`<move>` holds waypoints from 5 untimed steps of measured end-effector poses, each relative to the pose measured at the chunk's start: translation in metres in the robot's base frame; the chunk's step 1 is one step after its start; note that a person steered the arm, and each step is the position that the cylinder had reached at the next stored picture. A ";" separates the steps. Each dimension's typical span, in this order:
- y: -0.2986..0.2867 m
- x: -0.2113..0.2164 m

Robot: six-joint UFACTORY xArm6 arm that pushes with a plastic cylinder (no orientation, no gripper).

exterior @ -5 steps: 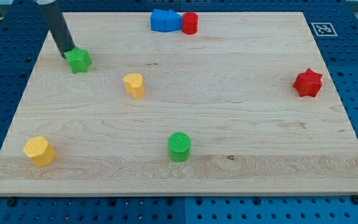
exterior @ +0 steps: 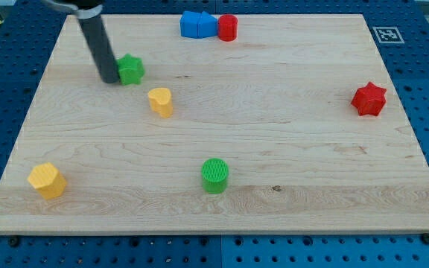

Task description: Move green star below blue blocks

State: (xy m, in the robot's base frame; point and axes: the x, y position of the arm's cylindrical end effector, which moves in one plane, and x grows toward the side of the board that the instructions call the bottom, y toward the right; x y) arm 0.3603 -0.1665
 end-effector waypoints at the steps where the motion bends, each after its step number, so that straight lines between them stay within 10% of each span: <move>1: 0.028 -0.014; 5: 0.116 -0.008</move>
State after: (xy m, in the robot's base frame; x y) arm 0.3523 -0.0508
